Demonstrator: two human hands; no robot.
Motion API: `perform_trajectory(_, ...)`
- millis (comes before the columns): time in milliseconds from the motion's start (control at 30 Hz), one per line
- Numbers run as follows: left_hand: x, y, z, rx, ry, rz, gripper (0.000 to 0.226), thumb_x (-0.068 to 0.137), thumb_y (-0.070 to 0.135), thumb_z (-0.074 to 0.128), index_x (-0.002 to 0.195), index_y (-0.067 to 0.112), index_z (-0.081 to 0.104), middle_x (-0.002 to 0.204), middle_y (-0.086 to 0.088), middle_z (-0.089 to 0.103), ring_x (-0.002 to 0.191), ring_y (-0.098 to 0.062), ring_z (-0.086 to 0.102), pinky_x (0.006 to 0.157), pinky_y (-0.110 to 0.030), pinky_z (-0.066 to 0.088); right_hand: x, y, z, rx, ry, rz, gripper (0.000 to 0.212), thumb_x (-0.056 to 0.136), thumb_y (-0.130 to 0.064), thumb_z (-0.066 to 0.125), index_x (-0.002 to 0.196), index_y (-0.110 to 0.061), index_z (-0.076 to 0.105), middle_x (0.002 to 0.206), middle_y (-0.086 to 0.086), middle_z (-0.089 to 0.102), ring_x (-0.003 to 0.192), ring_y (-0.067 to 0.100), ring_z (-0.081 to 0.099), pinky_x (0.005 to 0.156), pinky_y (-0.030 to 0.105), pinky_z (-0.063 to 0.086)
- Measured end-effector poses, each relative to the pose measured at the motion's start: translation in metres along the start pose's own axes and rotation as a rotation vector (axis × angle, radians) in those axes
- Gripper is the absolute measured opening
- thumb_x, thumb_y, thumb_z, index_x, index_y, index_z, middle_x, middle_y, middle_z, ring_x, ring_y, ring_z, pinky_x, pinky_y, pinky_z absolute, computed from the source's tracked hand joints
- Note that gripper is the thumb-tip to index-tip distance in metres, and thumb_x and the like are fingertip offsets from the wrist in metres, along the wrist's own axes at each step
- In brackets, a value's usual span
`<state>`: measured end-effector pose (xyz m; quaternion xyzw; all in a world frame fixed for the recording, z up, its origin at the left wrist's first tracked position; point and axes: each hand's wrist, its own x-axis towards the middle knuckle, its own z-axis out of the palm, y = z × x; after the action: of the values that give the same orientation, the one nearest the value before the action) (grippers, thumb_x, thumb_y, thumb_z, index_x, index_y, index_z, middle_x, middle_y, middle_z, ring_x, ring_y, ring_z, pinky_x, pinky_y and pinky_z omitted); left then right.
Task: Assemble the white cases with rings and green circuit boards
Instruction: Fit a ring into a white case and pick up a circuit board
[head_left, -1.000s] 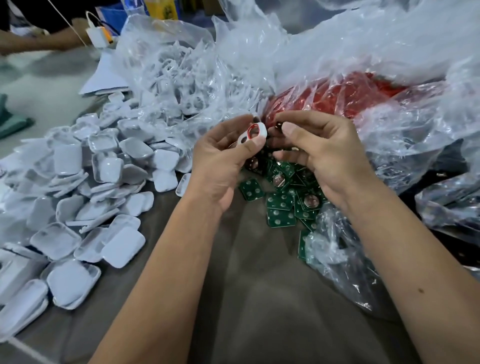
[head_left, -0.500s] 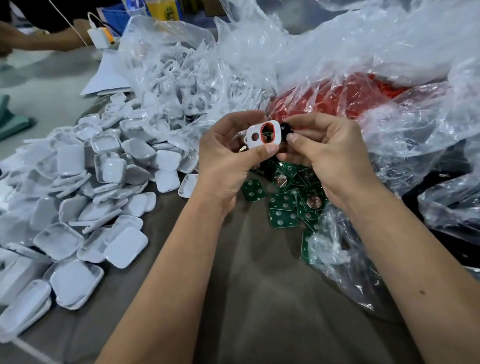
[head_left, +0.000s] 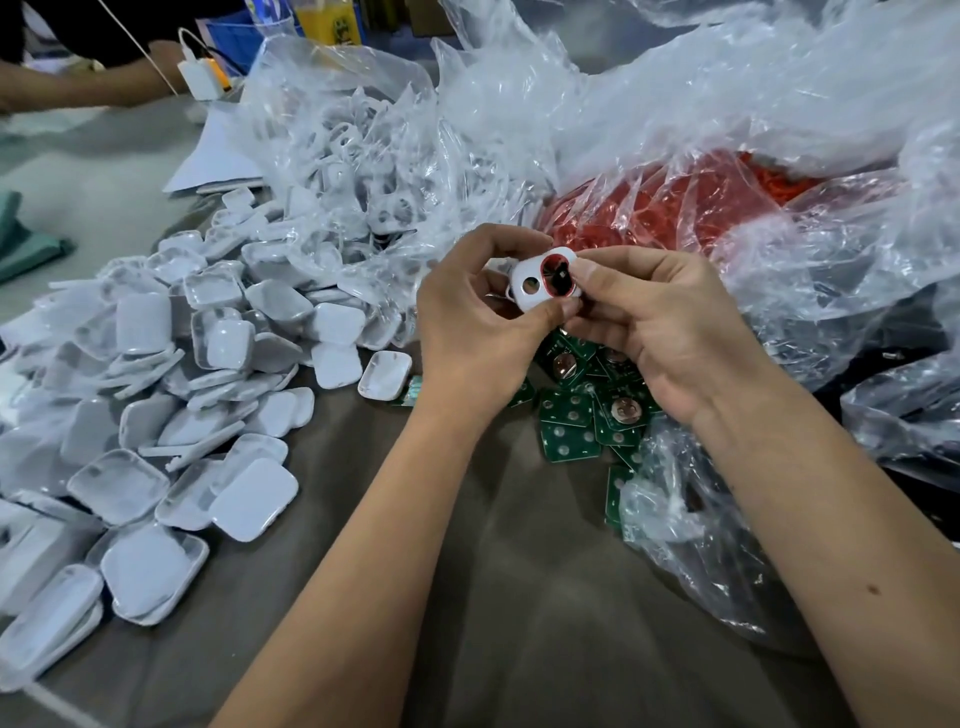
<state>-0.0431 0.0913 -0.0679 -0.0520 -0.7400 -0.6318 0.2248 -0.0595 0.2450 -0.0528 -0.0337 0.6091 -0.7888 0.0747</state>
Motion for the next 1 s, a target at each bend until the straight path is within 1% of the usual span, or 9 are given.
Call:
perform_trajectory(133,0.001,0.000,0.002,0.152,0.021,0.118,0.037,0.067,0.013,0.087,0.097,0.027,0.069,0.091,0.006,0.070,0.074,-0.018,0.070,0.057,-0.045,0.058,-0.001,0.000,0.001,-0.044,0.020,0.006,0.019,0.081,-0.011,0.081,0.098,-0.006,0.076,0.092,0.010,0.080,0.078,0.016,0.075,0.075,0.029,0.064)
perform_trajectory(233,0.003,-0.001,0.002,0.242,0.021,0.240,0.036,0.067,0.006,0.084,0.097,0.022,0.072,0.093,0.015,0.064,0.078,-0.010,0.066,0.062,-0.032,0.055,-0.002,0.001,0.004,-0.046,0.043,0.009,0.023,0.077,-0.008,0.083,0.098,-0.008,0.075,0.092,0.009,0.081,0.080,0.017,0.076,0.077,0.030,0.063)
perform_trajectory(367,0.002,-0.003,0.004,0.269,0.043,0.280,0.035,0.068,0.004,0.084,0.096,0.022,0.073,0.091,0.016,0.064,0.081,-0.009,0.065,0.064,-0.019,0.049,-0.003,0.000,0.006,-0.018,0.062,0.018,0.020,0.078,-0.007,0.082,0.096,-0.009,0.075,0.089,0.007,0.081,0.076,0.015,0.076,0.071,0.026,0.063)
perform_trajectory(500,0.001,-0.003,0.007,0.262,0.059,0.297,0.037,0.067,0.001,0.084,0.096,0.020,0.072,0.092,0.013,0.066,0.082,-0.010,0.065,0.065,-0.020,0.049,-0.004,-0.002,0.005,0.011,0.030,0.031,0.025,0.070,-0.014,0.083,0.094,-0.009,0.076,0.088,0.007,0.080,0.074,0.013,0.076,0.065,0.022,0.059)
perform_trajectory(633,0.002,-0.002,0.008,0.276,0.067,0.326,0.035,0.067,0.002,0.086,0.095,0.018,0.071,0.092,0.012,0.065,0.085,-0.008,0.064,0.068,-0.017,0.046,-0.002,-0.003,0.002,0.014,0.009,0.048,0.035,0.067,-0.019,0.083,0.099,-0.007,0.077,0.096,0.010,0.080,0.082,0.016,0.076,0.072,0.025,0.061)
perform_trajectory(733,0.004,-0.002,0.011,0.282,0.054,0.329,0.035,0.068,0.003,0.084,0.096,0.019,0.071,0.092,0.012,0.065,0.087,-0.006,0.064,0.069,-0.014,0.043,-0.001,-0.004,0.000,0.027,0.014,0.053,0.033,0.067,-0.018,0.083,0.097,-0.008,0.077,0.098,0.013,0.080,0.081,0.017,0.075,0.070,0.024,0.062)
perform_trajectory(833,0.006,-0.004,0.013,0.279,0.035,0.305,0.036,0.068,0.003,0.081,0.097,0.020,0.071,0.093,0.012,0.066,0.088,-0.006,0.064,0.070,-0.017,0.048,0.001,-0.002,0.000,0.022,0.064,0.033,0.034,0.065,-0.016,0.083,0.098,-0.009,0.077,0.098,0.014,0.079,0.084,0.020,0.076,0.072,0.026,0.062)
perform_trajectory(900,0.007,-0.006,0.014,0.272,0.030,0.295,0.037,0.067,0.004,0.082,0.098,0.020,0.071,0.093,0.012,0.066,0.088,-0.007,0.065,0.069,-0.020,0.051,0.002,-0.001,0.000,0.069,0.091,0.025,0.042,0.064,-0.011,0.082,0.105,-0.009,0.074,0.101,0.015,0.079,0.091,0.026,0.077,0.079,0.032,0.063)
perform_trajectory(1000,0.007,-0.006,0.016,0.256,0.037,0.283,0.036,0.068,0.006,0.083,0.097,0.021,0.071,0.093,0.013,0.065,0.088,-0.006,0.065,0.069,-0.018,0.049,0.004,-0.003,0.000,0.120,0.105,0.018,0.050,0.064,-0.006,0.081,0.113,-0.007,0.071,0.103,0.017,0.078,0.096,0.030,0.077,0.081,0.035,0.064)
